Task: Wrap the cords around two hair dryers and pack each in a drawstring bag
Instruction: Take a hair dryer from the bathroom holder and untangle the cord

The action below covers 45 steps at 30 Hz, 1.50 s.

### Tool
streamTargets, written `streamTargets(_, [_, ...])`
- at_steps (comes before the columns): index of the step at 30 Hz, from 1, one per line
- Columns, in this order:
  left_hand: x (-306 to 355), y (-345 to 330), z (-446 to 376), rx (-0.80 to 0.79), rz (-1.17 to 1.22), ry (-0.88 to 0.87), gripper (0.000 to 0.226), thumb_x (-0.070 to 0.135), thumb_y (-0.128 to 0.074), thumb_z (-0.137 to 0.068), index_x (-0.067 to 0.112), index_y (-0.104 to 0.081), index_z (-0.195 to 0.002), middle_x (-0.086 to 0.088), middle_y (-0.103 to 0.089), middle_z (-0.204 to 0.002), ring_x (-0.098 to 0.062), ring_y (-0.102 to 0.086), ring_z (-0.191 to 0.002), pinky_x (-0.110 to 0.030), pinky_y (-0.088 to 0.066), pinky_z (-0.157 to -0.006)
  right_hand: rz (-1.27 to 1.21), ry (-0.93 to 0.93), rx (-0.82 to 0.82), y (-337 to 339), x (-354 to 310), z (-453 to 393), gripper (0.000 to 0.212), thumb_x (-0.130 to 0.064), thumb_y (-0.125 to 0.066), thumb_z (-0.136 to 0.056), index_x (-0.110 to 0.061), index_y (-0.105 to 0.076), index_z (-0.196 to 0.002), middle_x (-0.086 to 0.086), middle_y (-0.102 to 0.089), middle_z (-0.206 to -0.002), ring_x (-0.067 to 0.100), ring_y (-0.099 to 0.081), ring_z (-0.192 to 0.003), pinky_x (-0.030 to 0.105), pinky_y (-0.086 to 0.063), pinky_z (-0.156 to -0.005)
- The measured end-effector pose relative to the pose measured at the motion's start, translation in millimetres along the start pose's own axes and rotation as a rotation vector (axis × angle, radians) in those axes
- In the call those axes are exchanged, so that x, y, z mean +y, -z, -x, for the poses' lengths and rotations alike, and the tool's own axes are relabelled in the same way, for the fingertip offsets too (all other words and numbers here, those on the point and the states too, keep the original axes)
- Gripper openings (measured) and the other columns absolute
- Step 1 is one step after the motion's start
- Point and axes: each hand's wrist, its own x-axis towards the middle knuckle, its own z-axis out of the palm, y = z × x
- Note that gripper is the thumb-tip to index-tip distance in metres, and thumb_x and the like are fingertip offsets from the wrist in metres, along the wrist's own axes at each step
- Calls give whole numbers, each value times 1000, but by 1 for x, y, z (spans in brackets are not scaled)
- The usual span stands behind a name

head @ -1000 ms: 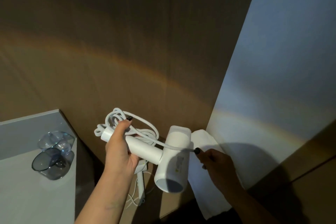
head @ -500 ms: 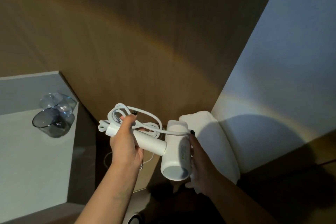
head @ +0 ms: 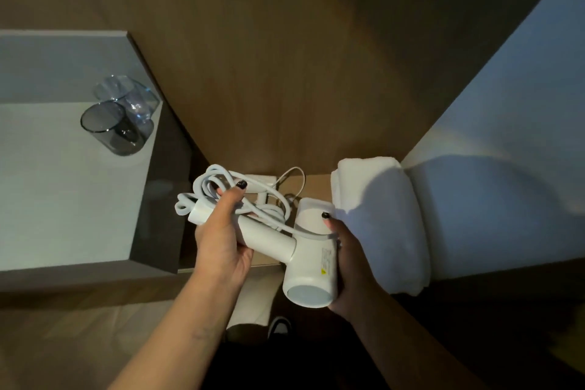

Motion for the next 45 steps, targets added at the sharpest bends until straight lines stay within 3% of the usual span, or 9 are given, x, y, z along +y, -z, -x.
streamTargets(6, [1,35,-4,112,26,17,11,13,-70,-81,17,-62,-88,-7,-68,-71,-22,-71,-63,-40,-59,-60,97,-97,56,-2,28,-18,48,-37,-65,-78,-13,-62,-119,19,-70,-104,33,-66,-90,42,-51,-78])
streamTargets(13, [22,113,-1,210,139,8,13,15,-71,-79,16,-61,-87,-14,-66,-82,-35,-68,-86,-57,-55,-82,238,-189,5,-30,84,-25,28,-36,-58,-88,-14,-66,-104,12,-72,-79,30,-65,-78,37,-50,-72])
streamTargets(17, [39,164,8,225,188,5,9,14,-67,-83,15,-59,-85,-11,-65,-75,-28,-68,-72,-47,-58,-79,356,-226,24,-55,127,-19,40,-40,-67,-78,-16,-65,-109,14,-67,-94,32,-61,-90,40,-48,-76])
streamTargets(22, [67,232,24,240,283,2,7,14,-65,-85,15,-59,-89,-11,-67,-81,-27,-68,-80,-46,-56,-83,442,-228,51,-86,189,-10,48,-39,-68,-75,-15,-63,-116,15,-68,-89,32,-63,-79,38,-49,-68])
streamTargets(26, [90,295,41,211,232,15,19,19,-58,-90,12,-67,-75,-10,-69,-64,-22,-69,-58,-35,-56,-67,474,-252,59,-114,245,5,47,-37,-68,-77,-14,-61,-117,20,-68,-100,35,-65,-83,40,-52,-72])
streamTargets(29, [104,352,53,205,210,-41,17,21,-63,-84,9,-62,-96,-14,-68,-82,-26,-70,-71,-38,-59,-60,506,-262,85,-136,295,18,57,-39,-69,-74,-16,-58,-124,20,-68,-103,34,-66,-78,38,-54,-63])
streamTargets(32, [125,402,65,311,269,-26,51,25,-71,-77,13,-50,-122,-15,-61,-100,-29,-67,-89,-40,-58,-64,557,-249,51,-159,337,28,53,-40,-67,-75,-17,-57,-122,20,-68,-102,34,-66,-80,38,-54,-64])
streamTargets(38, [176,472,92,387,464,-42,21,18,-61,-89,17,-51,-107,-13,-62,-87,-25,-69,-70,-34,-56,-46,680,-336,-41,-225,402,48,42,-42,-61,-84,-16,-57,-116,15,-68,-94,28,-66,-75,34,-54,-65])
streamTargets(45, [221,537,112,510,644,-115,29,21,-68,-85,19,-53,-109,-12,-65,-95,-27,-66,-86,-41,-54,-58,793,-388,-200,-287,462,51,34,-37,-61,-84,-15,-60,-110,15,-65,-93,29,-64,-81,39,-50,-74])
